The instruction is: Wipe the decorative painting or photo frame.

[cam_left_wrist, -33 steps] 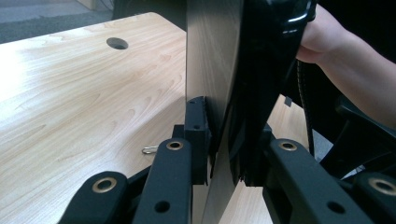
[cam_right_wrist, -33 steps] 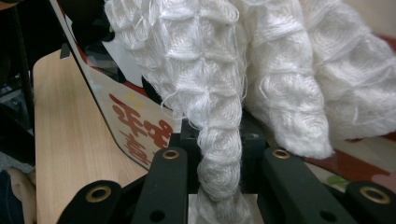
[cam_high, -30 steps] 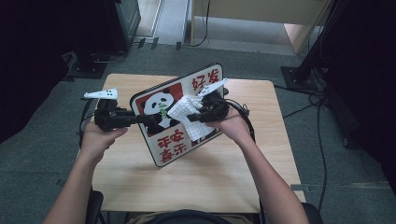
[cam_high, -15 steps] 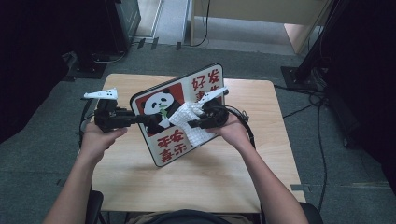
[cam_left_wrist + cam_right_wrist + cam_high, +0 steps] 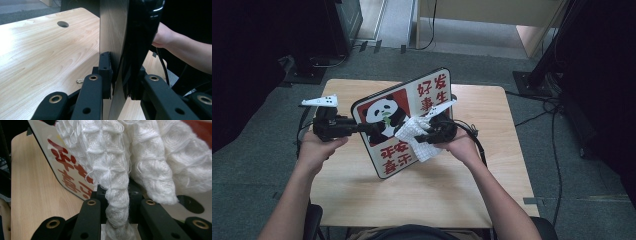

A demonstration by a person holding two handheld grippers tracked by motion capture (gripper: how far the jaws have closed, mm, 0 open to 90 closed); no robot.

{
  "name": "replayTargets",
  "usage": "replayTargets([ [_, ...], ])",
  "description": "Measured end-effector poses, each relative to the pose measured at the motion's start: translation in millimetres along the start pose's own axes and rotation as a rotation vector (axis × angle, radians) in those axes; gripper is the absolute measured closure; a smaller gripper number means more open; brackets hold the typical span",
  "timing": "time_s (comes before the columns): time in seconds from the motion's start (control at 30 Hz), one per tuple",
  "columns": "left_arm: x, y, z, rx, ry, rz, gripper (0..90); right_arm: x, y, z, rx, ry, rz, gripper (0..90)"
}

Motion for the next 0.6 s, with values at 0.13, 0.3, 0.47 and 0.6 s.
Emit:
replayTargets([
  [0.13,0.1,0.0,0.0,-0.004,-0.001,0.000,77.2,-4.4,0.1,-7.1,-0.004,-0.012,-0.001,77.9],
  [0.3,0.3,-0.2,-0.1,-0.005,-0.003,0.001,77.0,-10.4,0.6,-16.1,-0.010,-0.019,-0.001,77.8],
  [0.47,0.4,0.0,-0.2,-0.007,-0.003,0.002,76.9,-16.3,2.1,-26.6,-0.022,-0.032,0.002,77.7],
  [0.6,0.5,0.1,-0.2,-0.008,-0.006,0.000,76.9,-19.6,2.4,-32.4,-0.029,-0.034,0.006,77.7],
])
Point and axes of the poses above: each handheld gripper's, and its own axes: x roughly backward along the jaws, z roughly out of its top, y roughly to its right, the point moved 8 cm from there along -x, roughly forward along the jaws, and after that the axes turned 2 degrees about z, right-handed, at the moved point
